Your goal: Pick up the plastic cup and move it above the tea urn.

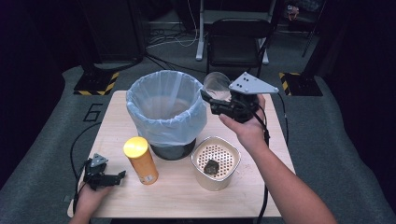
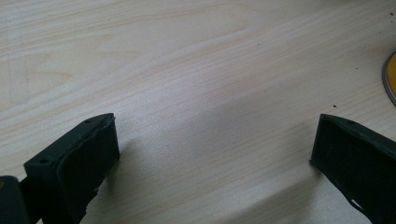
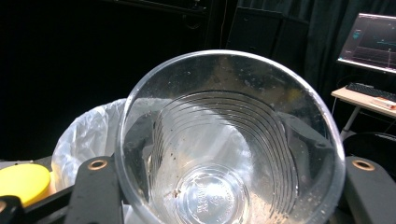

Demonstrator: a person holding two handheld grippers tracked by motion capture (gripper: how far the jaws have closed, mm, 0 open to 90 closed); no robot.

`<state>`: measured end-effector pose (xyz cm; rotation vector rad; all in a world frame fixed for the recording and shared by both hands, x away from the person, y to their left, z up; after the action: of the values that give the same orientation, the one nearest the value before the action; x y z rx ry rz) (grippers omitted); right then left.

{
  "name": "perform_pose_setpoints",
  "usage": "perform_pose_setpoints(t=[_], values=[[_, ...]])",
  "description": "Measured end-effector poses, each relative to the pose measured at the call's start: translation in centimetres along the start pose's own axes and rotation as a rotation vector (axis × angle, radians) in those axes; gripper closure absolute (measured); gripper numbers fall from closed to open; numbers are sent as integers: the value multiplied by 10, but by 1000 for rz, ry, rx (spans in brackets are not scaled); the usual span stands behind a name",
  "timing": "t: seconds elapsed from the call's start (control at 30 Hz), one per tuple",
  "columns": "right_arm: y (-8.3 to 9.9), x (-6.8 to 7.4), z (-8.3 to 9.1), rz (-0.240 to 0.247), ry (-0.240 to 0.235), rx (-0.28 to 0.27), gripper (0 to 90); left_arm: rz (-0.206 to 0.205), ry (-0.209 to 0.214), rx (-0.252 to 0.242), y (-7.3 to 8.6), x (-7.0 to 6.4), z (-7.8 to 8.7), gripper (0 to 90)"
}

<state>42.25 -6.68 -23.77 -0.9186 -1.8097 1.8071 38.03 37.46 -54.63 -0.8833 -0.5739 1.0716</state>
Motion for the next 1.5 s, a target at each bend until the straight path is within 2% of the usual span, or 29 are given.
perform_pose_setpoints(t=[0.1,0.17,0.3,0.43,0.63,0.67,0.7,0.77,0.93,0.97,1.13,1.2,1.27,1.33,1.43,1.5], values=[[-4,1,-9,14,-16,-2,357,0,0,0,0,0,0,5],[-6,3,-15,-7,-28,-9,356,0,0,0,0,0,0,5],[-7,5,-31,-10,-53,-32,356,0,0,0,0,0,0,5],[-6,8,-50,-17,-79,1,356,-1,1,-2,0,0,0,5],[-2,13,-77,-17,-85,34,352,-1,2,-1,0,0,0,6],[-1,14,-81,-20,-86,40,351,19,1,-8,0,-1,-1,5],[0,16,-84,-18,-87,45,350,10,1,-6,0,-1,-1,5],[2,19,-92,-24,-93,54,344,18,3,-7,0,-1,-1,5],[6,26,-107,-10,-108,99,335,2,0,-6,0,0,-1,6],[9,30,-116,-24,-123,128,334,2,1,-6,0,0,-1,5],[13,37,-127,-26,-150,168,327,-2,1,-5,0,0,-1,6],[14,38,-132,-33,-159,187,284,-3,3,-4,0,0,-1,5],[14,39,-135,-61,-165,212,220,-2,1,-6,0,0,-1,6],[13,39,-135,-49,-165,205,202,-3,1,-5,0,0,-1,6],[12,38,-133,-74,-160,208,175,-4,1,-4,0,0,-1,6],[10,36,-129,-75,-152,212,165,14,0,-10,0,-1,-1,8]])
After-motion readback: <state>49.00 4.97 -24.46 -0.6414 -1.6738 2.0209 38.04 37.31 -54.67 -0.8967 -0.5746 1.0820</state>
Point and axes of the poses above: each handheld gripper's, and its own axes: z roughly backward along the jaws, y roughly out of its underside, x roughly to its left, the point moved 2 cm from there along -z, roughly forward along the jaws, and after that the axes turned 11 degrees about -x, right-handed, at the moved point
